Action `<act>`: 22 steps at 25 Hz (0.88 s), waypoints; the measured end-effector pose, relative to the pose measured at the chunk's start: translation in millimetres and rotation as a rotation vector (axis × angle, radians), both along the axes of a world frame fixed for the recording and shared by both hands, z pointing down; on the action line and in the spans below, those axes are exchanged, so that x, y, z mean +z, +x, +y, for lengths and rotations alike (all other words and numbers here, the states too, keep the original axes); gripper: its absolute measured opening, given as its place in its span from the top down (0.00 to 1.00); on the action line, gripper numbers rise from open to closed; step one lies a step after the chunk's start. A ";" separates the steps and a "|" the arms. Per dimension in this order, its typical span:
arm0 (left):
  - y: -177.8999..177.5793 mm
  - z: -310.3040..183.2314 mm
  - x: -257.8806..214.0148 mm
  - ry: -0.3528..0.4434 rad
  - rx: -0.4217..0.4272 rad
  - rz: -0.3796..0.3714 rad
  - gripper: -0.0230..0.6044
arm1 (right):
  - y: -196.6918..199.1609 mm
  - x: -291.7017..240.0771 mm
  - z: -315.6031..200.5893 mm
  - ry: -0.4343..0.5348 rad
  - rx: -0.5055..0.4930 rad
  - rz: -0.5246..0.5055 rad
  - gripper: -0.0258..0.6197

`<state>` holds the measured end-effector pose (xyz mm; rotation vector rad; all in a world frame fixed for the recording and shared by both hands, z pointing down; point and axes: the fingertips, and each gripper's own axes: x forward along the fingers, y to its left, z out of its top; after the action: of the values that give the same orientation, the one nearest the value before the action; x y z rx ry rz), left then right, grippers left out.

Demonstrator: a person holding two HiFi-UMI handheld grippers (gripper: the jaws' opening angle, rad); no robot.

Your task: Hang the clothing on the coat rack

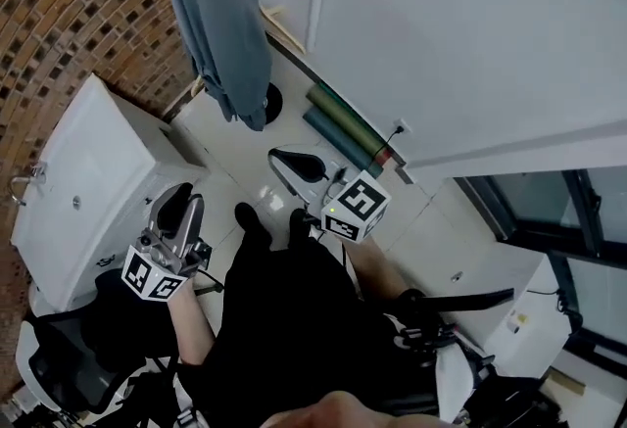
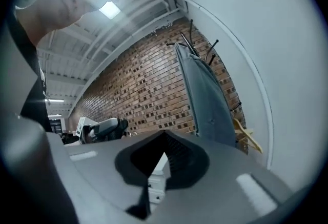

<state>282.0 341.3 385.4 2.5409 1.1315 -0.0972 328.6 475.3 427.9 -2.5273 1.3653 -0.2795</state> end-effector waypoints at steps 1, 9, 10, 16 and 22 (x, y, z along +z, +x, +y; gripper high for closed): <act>-6.9 6.6 -0.6 0.010 0.007 0.006 0.84 | -4.6 0.1 1.0 -0.007 -0.006 0.005 0.96; -27.0 29.3 -22.6 0.034 0.069 0.135 0.90 | -16.9 -13.5 5.4 -0.063 0.018 0.064 0.96; -28.3 28.8 -24.4 0.034 0.078 0.145 0.90 | -18.1 -16.2 3.5 -0.072 0.022 0.071 0.96; -43.8 -7.3 -40.0 0.009 0.125 0.177 0.90 | -37.5 -31.1 -39.5 -0.125 0.039 0.088 0.96; -39.1 -47.1 -43.5 -0.019 0.142 0.208 0.91 | -42.6 -34.8 -76.5 -0.177 0.063 0.106 0.96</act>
<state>243.0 294.1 341.9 2.4692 1.3777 -0.3404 286.0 398.9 393.1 -2.7608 1.3507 -0.2685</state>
